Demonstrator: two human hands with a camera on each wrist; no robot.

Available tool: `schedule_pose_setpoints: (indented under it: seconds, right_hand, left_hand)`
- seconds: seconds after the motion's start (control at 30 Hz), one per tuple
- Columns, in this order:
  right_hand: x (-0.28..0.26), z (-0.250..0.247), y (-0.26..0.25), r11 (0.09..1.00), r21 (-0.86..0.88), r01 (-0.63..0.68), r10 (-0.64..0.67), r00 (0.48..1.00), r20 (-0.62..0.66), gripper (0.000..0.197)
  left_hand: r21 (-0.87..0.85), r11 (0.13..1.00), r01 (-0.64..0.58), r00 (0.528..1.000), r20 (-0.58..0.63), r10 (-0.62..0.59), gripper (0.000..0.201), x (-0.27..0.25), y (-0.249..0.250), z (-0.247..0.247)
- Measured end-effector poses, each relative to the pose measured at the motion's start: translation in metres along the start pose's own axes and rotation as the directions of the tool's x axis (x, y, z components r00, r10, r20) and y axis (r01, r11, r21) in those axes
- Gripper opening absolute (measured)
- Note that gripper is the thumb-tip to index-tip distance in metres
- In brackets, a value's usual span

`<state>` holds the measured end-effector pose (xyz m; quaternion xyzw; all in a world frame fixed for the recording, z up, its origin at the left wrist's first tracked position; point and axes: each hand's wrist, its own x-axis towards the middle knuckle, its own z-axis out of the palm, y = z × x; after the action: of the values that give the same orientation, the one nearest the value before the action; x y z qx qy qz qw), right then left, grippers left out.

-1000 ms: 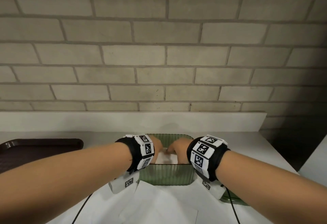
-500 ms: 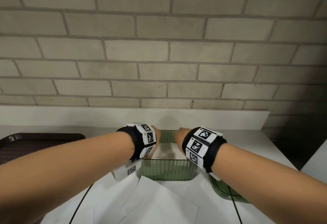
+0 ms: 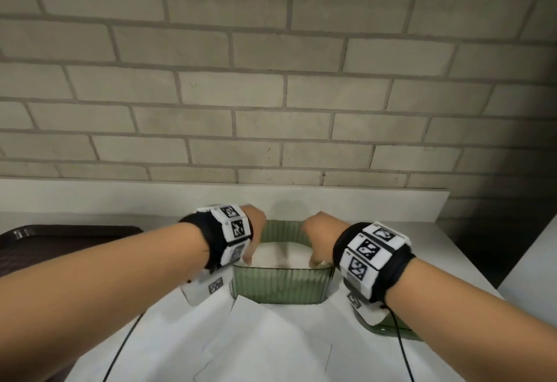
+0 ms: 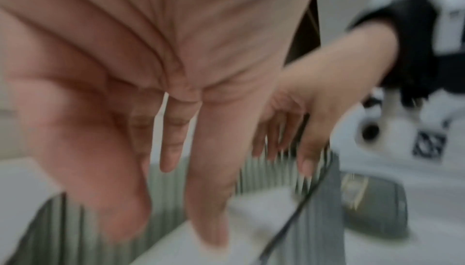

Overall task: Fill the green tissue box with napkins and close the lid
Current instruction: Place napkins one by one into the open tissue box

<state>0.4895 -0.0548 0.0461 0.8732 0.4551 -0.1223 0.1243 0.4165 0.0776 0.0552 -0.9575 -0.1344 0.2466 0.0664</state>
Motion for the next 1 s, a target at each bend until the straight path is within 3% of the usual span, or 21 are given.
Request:
schedule_pose_setpoints:
  seconds: [0.07, 0.13, 0.2, 0.33, 0.43, 0.5, 0.57, 0.63, 0.7, 0.77, 0.83, 0.9, 1.0]
  right_hand:
    - [-0.022, 0.005, 0.008, 0.981, 0.189, 0.045, -0.013, 0.986, -0.165, 0.053]
    - [-0.043, 0.017, 0.012, 0.928, 0.366, 0.072, 0.016, 0.973, -0.231, 0.047]
    - [-0.067, 0.033, 0.018, 0.856, 0.508, 0.1, 0.054, 0.958, -0.281, 0.037]
    - [-0.108, 0.071, 0.029, 0.7, 0.706, 0.113, 0.161, 0.937, -0.311, 0.022]
    - [-0.146, 0.094, 0.028, 0.452, 0.878, 0.158, 0.227, 0.931, -0.285, 0.021]
    - [-0.176, 0.101, 0.021, 0.3, 0.933, 0.2, 0.229, 0.934, -0.274, 0.037]
    - [-0.202, 0.108, 0.011, 0.228, 0.941, 0.25, 0.245, 0.921, -0.304, 0.06]
    - [-0.222, 0.114, -0.002, 0.183, 0.941, 0.283, 0.299, 0.896, -0.328, 0.055]
    - [-0.238, 0.117, -0.017, 0.184, 0.945, 0.272, 0.327, 0.889, -0.319, 0.033]
    - [-0.25, 0.122, -0.031, 0.243, 0.944, 0.223, 0.298, 0.909, -0.292, 0.019]
    - [-0.26, 0.13, -0.04, 0.364, 0.917, 0.163, 0.244, 0.933, -0.263, 0.018]
    - [-0.268, 0.138, -0.046, 0.488, 0.868, 0.095, 0.223, 0.947, -0.229, 0.024]
    - [-0.277, 0.145, -0.058, 0.535, 0.843, 0.049, 0.218, 0.957, -0.194, 0.028]
  left_hand:
    - [-0.114, 0.993, -0.013, 0.994, -0.113, 0.0, 0.038, -0.013, -0.008, -0.003]
    - [-0.244, 0.969, -0.027, 0.965, -0.259, -0.038, 0.047, -0.037, -0.012, 0.002]
    - [-0.372, 0.927, -0.055, 0.948, -0.31, -0.068, 0.042, -0.065, -0.017, 0.015]
    - [-0.582, 0.811, -0.066, 0.993, -0.119, -0.004, 0.037, -0.12, -0.02, 0.054]
    - [-0.711, 0.702, -0.049, 0.997, 0.003, 0.073, 0.035, -0.159, -0.021, 0.087]
    - [-0.772, 0.634, -0.042, 0.997, 0.007, 0.075, 0.034, -0.18, -0.019, 0.11]
    - [-0.826, 0.563, -0.025, 0.999, -0.004, 0.039, 0.038, -0.199, -0.013, 0.132]
    - [-0.852, 0.524, 0.005, 1.0, -0.005, -0.017, 0.056, -0.216, -0.004, 0.155]
    - [-0.858, 0.512, 0.048, 0.993, -0.013, -0.114, 0.067, -0.229, 0.0, 0.179]
    - [-0.828, 0.55, 0.107, 0.97, -0.035, -0.242, 0.049, -0.241, 0.002, 0.201]
    - [-0.799, 0.576, 0.175, 0.94, -0.039, -0.339, 0.041, -0.252, 0.002, 0.221]
    - [-0.779, 0.583, 0.231, 0.93, 0.001, -0.367, 0.049, -0.261, 0.002, 0.237]
    - [-0.741, 0.6, 0.303, 0.92, 0.063, -0.386, 0.07, -0.268, 0.002, 0.249]
